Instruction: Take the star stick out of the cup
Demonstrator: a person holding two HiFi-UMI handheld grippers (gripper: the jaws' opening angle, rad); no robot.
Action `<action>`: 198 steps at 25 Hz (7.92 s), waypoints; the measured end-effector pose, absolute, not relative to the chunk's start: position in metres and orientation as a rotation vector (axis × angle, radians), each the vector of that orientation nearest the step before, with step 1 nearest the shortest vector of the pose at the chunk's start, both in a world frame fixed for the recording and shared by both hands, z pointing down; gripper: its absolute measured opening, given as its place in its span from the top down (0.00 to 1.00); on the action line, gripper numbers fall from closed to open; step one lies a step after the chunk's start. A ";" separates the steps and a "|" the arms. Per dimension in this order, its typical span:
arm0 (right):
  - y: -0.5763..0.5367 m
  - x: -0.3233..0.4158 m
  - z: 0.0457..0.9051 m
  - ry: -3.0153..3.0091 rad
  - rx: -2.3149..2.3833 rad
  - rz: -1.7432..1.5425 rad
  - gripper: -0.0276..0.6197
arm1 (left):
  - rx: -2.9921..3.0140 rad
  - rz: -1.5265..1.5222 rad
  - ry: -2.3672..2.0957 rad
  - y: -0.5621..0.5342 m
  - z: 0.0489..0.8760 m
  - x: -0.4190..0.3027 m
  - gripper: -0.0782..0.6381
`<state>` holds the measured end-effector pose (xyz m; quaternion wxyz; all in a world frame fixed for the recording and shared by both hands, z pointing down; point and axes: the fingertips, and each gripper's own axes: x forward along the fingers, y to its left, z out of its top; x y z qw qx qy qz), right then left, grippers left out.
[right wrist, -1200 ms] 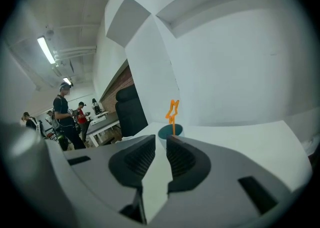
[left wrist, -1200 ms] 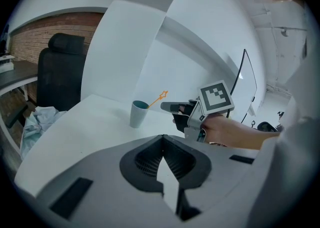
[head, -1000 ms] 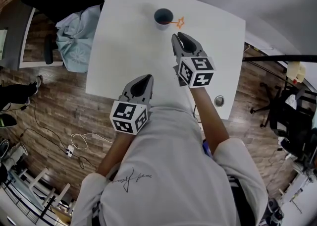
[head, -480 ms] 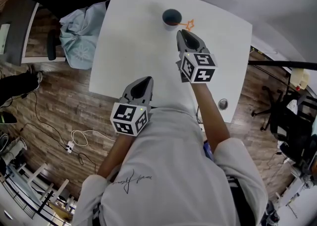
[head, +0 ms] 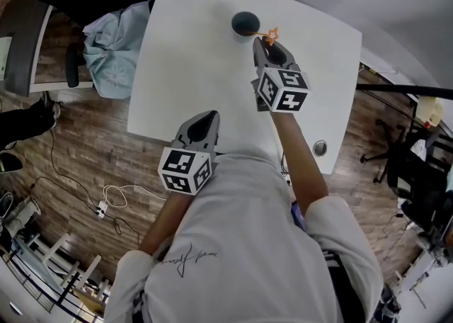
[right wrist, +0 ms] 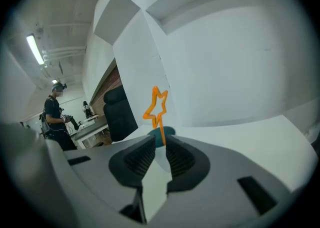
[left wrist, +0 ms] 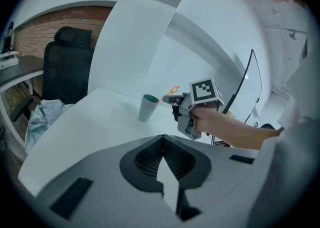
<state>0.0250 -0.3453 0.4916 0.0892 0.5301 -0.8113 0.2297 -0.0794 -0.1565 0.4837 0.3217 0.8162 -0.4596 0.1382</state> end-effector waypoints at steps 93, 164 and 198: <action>-0.323 0.052 0.434 -2.523 1.616 0.562 0.92 | 2.196 0.289 -1.218 -0.147 0.466 -0.070 0.89; -0.183 0.070 0.452 -2.492 1.488 0.648 0.92 | 2.256 0.251 -1.191 -0.089 0.462 -0.038 0.89; -0.107 0.072 0.495 -2.388 1.380 0.792 0.92 | 2.209 0.261 -1.161 -0.080 0.478 -0.039 0.89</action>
